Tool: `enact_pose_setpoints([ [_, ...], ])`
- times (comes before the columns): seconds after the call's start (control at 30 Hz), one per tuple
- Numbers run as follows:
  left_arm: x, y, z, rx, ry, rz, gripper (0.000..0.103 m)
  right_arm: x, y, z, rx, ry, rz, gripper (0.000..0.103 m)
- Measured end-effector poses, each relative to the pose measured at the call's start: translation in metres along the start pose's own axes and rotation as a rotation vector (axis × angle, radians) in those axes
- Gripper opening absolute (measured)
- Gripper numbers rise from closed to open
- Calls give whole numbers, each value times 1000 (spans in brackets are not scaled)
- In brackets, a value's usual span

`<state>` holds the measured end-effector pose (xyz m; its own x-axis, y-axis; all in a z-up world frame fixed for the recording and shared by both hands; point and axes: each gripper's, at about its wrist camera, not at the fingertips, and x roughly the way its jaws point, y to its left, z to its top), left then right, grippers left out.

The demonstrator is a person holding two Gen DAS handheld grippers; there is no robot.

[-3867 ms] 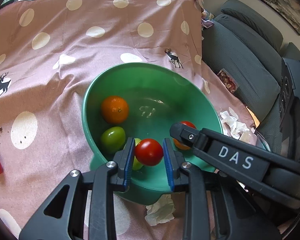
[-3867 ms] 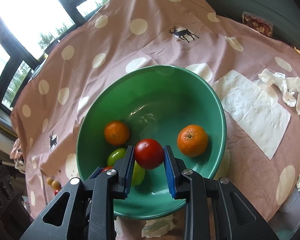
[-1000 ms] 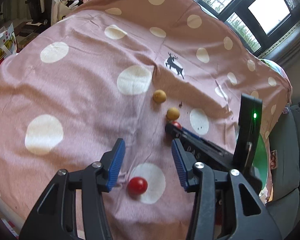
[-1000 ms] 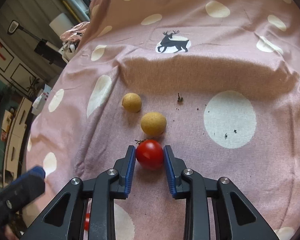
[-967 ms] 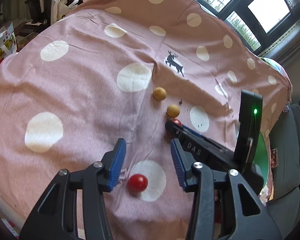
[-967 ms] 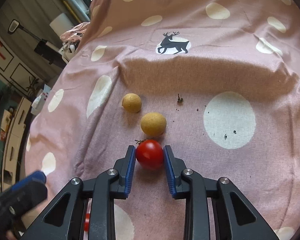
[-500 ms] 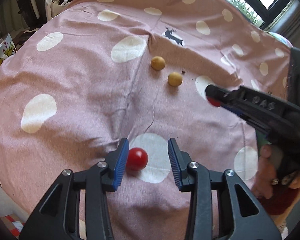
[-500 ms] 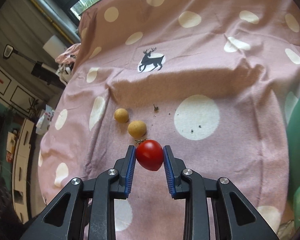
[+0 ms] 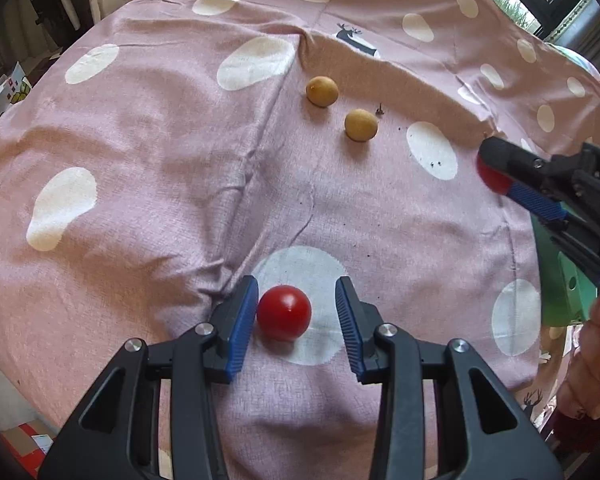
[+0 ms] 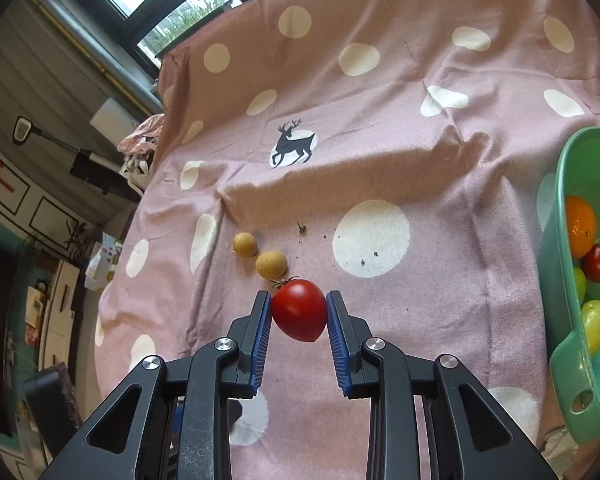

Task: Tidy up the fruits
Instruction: 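Grasp a red tomato with the right tool while the left tool grasps another tomato, then carry the tomato with the right tool over the basin while the left tool carries its tomato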

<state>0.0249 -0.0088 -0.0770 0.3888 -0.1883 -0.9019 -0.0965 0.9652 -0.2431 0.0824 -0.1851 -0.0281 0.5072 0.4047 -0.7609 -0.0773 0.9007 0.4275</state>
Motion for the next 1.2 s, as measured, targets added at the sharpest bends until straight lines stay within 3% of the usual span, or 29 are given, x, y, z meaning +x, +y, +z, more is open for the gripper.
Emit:
enact_pose_setpoints([
  [0.33, 4, 3, 2, -2, -12, -3, 25, -3, -8, 0, 33, 1, -9, 30],
  [0.73, 0, 3, 2, -19, -36, -35, 25, -6, -10, -1, 38, -1, -12, 30],
  [1.2, -49, -20, 3, 23, -259, -79, 25, -27, -9, -1, 36, -53, -2, 30],
])
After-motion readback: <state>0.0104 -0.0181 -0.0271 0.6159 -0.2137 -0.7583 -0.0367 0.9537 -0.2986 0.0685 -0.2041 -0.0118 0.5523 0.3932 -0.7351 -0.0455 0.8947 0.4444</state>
